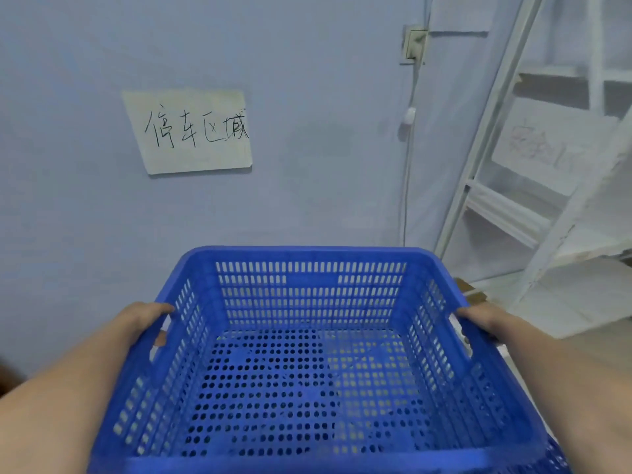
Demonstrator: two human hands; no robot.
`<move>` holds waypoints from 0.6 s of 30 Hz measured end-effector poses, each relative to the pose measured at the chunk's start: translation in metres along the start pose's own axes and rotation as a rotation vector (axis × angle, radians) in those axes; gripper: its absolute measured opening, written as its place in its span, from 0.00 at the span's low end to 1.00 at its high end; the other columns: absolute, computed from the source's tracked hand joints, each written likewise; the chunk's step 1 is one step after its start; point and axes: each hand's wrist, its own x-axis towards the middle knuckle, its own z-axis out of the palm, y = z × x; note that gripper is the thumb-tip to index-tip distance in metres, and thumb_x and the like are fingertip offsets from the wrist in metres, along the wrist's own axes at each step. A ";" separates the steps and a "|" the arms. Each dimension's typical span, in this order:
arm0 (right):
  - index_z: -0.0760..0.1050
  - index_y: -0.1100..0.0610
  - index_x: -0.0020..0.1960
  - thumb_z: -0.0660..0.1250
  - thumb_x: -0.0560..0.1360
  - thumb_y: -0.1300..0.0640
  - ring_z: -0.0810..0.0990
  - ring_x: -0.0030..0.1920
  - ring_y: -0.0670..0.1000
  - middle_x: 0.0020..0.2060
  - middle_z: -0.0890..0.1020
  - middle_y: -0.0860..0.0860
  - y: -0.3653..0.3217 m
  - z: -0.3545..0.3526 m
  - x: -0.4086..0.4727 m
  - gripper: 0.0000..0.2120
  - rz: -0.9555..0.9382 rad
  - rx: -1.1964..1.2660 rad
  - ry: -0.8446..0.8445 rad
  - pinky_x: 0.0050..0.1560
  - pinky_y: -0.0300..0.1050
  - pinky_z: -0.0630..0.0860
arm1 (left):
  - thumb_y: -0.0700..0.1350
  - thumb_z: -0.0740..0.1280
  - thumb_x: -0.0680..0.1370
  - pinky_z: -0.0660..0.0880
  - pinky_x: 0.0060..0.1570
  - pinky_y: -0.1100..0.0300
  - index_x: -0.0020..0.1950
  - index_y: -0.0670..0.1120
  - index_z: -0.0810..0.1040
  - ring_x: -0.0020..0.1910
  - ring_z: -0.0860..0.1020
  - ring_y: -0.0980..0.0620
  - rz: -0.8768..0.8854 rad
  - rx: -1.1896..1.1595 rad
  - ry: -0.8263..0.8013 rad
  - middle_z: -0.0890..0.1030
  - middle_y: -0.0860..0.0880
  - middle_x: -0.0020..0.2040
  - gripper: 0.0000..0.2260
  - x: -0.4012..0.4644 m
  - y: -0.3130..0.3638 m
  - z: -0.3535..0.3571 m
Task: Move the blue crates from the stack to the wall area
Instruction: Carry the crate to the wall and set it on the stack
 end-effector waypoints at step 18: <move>0.74 0.66 0.33 0.66 0.75 0.58 0.80 0.38 0.63 0.31 0.80 0.63 -0.151 0.122 0.099 0.15 -0.088 -0.102 -0.171 0.47 0.56 0.78 | 0.46 0.65 0.79 0.75 0.24 0.54 0.68 0.29 0.65 0.23 0.75 0.41 -0.253 -0.103 0.124 0.77 0.36 0.28 0.25 0.103 -0.050 -0.020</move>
